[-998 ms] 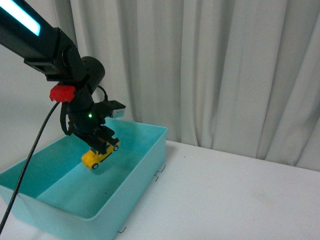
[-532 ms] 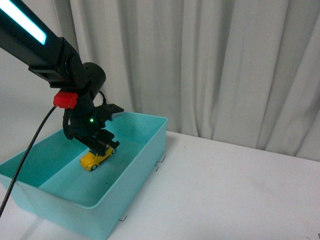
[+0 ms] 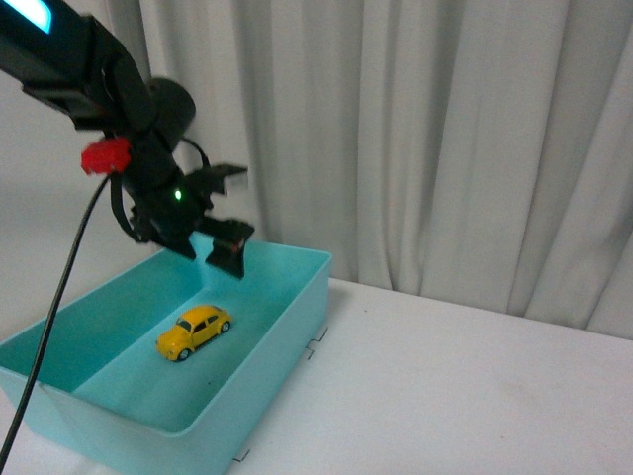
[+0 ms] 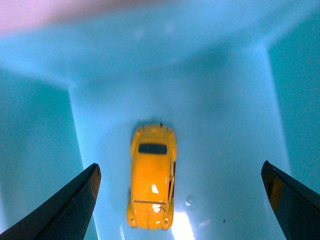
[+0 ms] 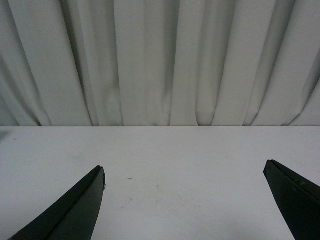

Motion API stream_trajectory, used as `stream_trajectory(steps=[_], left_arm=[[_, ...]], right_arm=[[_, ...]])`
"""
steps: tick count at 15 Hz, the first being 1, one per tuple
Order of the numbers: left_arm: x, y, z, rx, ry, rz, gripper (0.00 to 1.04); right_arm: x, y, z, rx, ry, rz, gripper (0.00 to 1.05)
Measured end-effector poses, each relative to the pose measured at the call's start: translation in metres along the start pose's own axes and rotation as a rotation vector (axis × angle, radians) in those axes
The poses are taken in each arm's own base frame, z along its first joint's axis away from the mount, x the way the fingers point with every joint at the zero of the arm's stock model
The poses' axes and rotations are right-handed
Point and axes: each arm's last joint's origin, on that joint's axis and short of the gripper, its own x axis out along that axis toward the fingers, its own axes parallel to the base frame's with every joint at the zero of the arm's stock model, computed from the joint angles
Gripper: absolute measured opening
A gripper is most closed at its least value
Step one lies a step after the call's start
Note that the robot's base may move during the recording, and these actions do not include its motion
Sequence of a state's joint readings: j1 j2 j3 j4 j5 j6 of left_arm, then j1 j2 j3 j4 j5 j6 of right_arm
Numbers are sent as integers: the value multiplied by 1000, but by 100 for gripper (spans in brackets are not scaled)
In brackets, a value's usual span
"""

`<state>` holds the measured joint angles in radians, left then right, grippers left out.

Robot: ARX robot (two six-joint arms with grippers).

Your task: Wind up and store yellow beetle toy

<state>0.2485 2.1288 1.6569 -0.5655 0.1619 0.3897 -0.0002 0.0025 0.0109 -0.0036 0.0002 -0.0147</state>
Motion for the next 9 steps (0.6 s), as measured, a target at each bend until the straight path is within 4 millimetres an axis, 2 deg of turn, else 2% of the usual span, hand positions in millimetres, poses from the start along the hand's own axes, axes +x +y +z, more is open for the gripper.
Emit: stream_trajectory(steps=[1,3,4,6,8,9], left_arm=[[-33,3,8,-16,-119,-24,98],[-92,5,6,-12,-312,-5,97],[-106,0,0,-40,-563,101,86],[-140,-41,-54,-111,-882,129,61],[-173,-74,-88,-97,-1072,146,39],[-174,-86,-104,-96,-1095,140,29]], right_arm=[[0,0,0,0,0,0,98],[0,0,0,0,0,0,98],[0,0,0,0,0,0,98],[0,0,0,0,0,0,98],[0,0,0,0,0,0,98],[0,0,0,0,0,0,98]])
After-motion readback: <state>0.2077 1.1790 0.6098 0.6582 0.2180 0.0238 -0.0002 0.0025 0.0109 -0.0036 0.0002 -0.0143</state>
